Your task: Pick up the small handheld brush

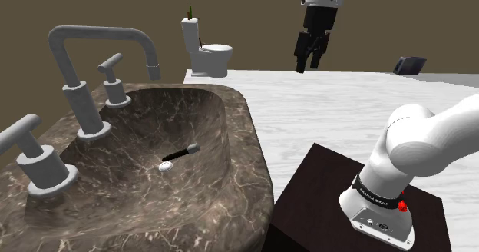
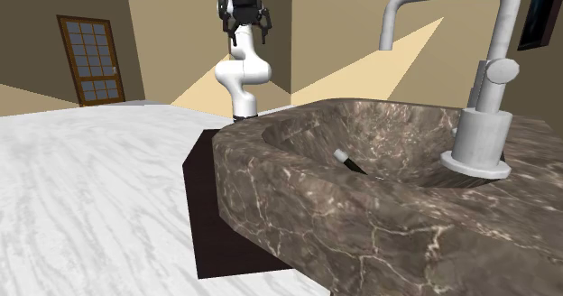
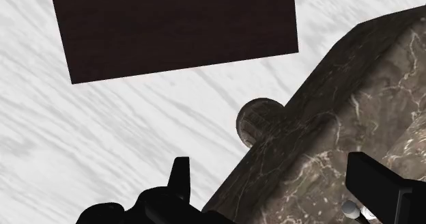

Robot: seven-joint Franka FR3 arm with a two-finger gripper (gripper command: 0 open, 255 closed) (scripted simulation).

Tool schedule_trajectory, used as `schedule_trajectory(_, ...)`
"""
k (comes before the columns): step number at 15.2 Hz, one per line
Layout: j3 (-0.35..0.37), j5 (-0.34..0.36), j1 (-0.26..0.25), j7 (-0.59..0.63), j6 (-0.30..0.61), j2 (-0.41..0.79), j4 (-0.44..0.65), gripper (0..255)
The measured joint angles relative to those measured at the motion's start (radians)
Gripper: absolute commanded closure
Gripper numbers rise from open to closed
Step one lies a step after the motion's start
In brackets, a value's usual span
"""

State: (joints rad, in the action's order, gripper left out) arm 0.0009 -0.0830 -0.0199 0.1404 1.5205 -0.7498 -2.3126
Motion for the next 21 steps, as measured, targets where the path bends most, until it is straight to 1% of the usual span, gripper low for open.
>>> schedule_trajectory(2,0.002,-0.002,-0.005,-0.007,0.017,0.004,-0.010,0)
schedule_trajectory(5,0.008,-0.009,-0.028,-0.049,0.116,0.037,-0.053,0)
schedule_trajectory(9,0.012,-0.018,-0.062,-0.126,0.287,0.124,-0.102,0)
schedule_trajectory(15,0.028,-0.041,-0.119,-0.232,0.513,0.269,-0.128,0)
schedule_trajectory(18,0.038,-0.055,-0.148,-0.286,0.634,0.367,-0.124,0)
schedule_trajectory(21,0.047,-0.068,-0.174,-0.342,0.730,0.464,-0.094,0)
